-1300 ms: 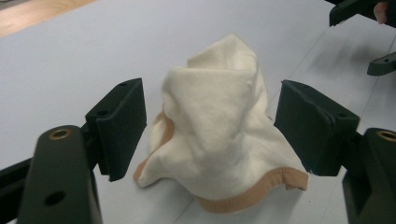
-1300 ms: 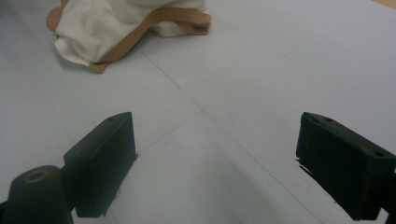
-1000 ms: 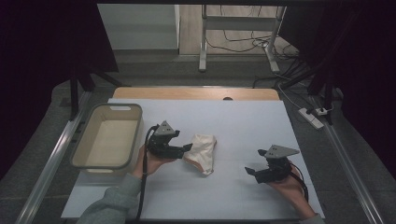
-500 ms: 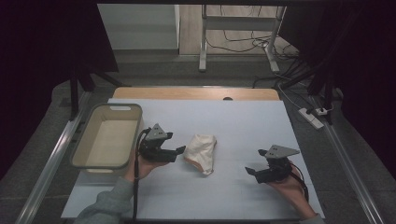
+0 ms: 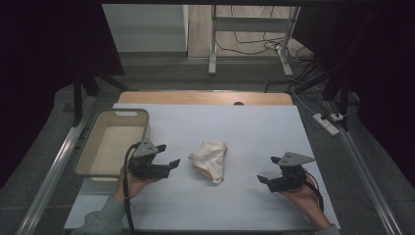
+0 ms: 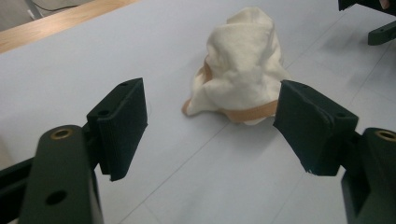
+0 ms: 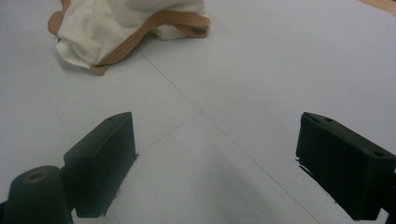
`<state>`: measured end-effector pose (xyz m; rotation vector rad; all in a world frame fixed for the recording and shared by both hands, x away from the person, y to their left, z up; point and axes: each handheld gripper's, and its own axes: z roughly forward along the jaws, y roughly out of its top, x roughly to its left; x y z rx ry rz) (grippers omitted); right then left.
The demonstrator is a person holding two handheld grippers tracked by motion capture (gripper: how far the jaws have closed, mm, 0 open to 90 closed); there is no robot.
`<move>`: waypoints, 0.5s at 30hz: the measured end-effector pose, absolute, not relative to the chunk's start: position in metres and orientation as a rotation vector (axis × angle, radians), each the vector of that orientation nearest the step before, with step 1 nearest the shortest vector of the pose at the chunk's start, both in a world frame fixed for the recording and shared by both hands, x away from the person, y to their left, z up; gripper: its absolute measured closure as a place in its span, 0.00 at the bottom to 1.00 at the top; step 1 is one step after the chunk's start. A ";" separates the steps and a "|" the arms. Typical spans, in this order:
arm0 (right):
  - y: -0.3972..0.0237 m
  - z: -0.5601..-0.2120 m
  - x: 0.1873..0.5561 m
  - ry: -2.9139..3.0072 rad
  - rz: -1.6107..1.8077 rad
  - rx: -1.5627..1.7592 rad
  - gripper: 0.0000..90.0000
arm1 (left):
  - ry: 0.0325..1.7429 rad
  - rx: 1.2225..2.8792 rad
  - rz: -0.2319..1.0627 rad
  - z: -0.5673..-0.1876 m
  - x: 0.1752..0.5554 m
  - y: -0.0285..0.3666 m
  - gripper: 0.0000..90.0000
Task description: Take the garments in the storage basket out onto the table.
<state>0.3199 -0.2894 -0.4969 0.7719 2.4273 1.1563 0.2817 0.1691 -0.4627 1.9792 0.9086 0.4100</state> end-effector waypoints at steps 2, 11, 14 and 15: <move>-0.289 -0.497 0.320 2.425 1.158 0.773 0.13 | 0.911 1.973 0.417 -0.462 0.278 0.174 0.28; -0.291 -0.494 0.318 2.412 1.188 0.779 0.13 | 0.932 1.968 0.424 -0.465 0.261 0.189 0.28; -0.292 -0.493 0.316 2.408 1.206 0.782 0.13 | 0.945 1.961 0.425 -0.468 0.255 0.195 0.28; -0.292 -0.493 0.316 2.404 1.213 0.782 0.13 | 0.950 1.960 0.425 -0.469 0.253 0.197 0.28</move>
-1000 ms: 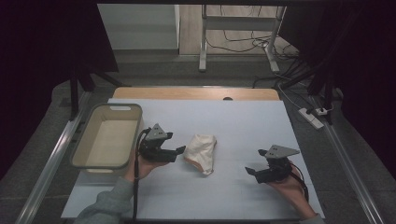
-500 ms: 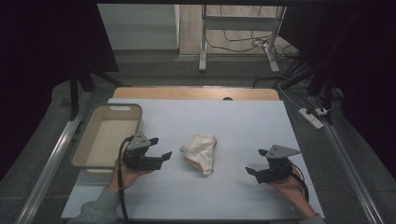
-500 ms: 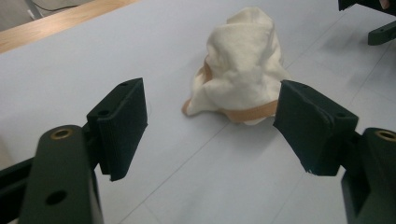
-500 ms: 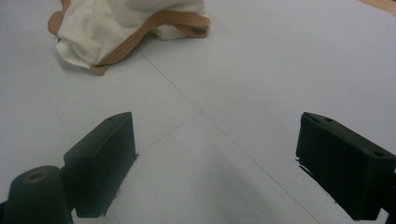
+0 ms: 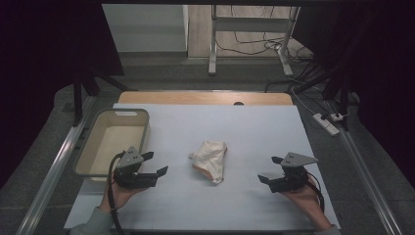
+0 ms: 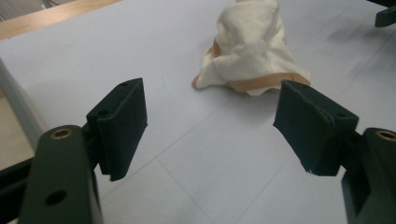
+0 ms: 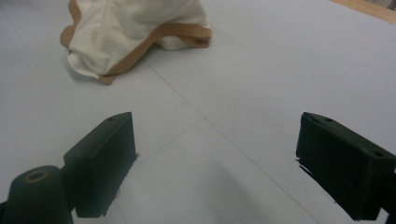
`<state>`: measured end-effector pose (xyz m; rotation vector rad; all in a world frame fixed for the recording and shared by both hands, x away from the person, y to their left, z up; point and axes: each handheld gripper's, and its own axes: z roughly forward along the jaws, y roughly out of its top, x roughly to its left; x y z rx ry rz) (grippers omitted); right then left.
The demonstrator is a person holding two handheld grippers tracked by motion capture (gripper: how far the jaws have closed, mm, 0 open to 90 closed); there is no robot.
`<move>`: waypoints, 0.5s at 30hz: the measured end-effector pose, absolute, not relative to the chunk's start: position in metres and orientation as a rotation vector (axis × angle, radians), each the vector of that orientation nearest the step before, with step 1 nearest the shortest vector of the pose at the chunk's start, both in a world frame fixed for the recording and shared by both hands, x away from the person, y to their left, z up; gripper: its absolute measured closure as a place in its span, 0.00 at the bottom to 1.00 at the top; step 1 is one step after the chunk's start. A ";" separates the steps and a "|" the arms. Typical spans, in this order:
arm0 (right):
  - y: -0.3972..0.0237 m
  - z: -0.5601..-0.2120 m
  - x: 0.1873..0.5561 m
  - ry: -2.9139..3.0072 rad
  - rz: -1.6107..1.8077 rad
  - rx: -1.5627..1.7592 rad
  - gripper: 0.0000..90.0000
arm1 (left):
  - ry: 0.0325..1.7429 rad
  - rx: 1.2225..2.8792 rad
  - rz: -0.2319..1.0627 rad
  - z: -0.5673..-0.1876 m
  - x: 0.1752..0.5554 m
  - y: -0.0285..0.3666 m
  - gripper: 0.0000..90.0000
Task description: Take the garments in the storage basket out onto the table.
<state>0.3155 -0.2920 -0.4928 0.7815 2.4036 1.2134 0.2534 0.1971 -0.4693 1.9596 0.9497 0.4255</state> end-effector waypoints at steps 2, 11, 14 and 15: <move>-0.293 -0.492 0.313 2.403 1.223 0.774 0.13 | 0.958 1.958 0.426 -0.472 0.250 0.201 0.28; -0.301 -0.490 0.308 2.375 1.268 0.792 0.13 | 0.983 1.947 0.417 -0.478 0.245 0.210 0.28; -0.300 -0.490 0.308 2.375 1.269 0.789 0.13 | 0.984 1.946 0.418 -0.478 0.245 0.210 0.28; -0.300 -0.490 0.309 2.376 1.268 0.788 0.13 | 0.984 1.947 0.417 -0.478 0.245 0.210 0.28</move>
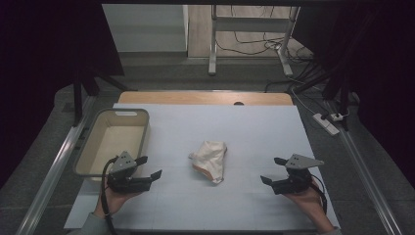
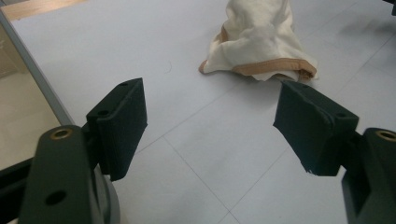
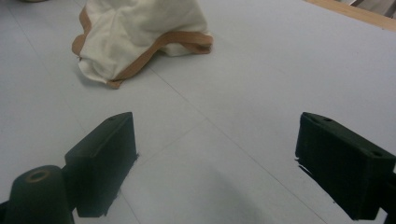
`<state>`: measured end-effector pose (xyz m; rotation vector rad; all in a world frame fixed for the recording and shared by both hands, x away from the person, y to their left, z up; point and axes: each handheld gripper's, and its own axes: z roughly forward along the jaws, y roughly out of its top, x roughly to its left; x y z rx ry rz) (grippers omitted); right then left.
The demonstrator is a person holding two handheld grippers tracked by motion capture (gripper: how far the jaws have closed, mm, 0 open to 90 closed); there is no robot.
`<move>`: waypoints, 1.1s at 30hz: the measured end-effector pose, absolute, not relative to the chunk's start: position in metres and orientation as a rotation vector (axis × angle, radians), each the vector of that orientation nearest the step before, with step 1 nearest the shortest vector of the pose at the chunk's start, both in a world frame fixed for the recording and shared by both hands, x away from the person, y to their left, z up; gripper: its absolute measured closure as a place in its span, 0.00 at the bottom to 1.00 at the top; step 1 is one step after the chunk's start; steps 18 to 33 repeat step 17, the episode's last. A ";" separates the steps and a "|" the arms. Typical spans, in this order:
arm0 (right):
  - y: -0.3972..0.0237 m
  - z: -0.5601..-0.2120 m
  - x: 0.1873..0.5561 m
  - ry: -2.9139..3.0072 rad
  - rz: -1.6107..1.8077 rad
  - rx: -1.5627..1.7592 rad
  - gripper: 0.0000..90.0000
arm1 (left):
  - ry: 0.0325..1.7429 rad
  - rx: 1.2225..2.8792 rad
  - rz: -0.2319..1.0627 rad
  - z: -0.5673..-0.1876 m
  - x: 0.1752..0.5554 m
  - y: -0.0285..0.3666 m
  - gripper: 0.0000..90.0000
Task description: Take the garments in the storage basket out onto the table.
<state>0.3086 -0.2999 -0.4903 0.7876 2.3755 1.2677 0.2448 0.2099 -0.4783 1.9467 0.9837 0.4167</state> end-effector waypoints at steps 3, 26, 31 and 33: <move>-0.300 -0.490 0.309 2.384 1.259 0.785 0.13 | 0.983 1.948 0.416 -0.479 0.245 0.210 0.28; -0.299 -0.491 0.309 2.383 1.260 0.780 0.13 | 0.984 1.957 0.413 -0.480 0.246 0.209 0.28; -0.299 -0.491 0.309 2.383 1.260 0.780 0.13 | 0.984 1.957 0.413 -0.480 0.246 0.209 0.28; -0.299 -0.491 0.309 2.383 1.260 0.780 0.13 | 0.984 1.957 0.413 -0.480 0.246 0.209 0.28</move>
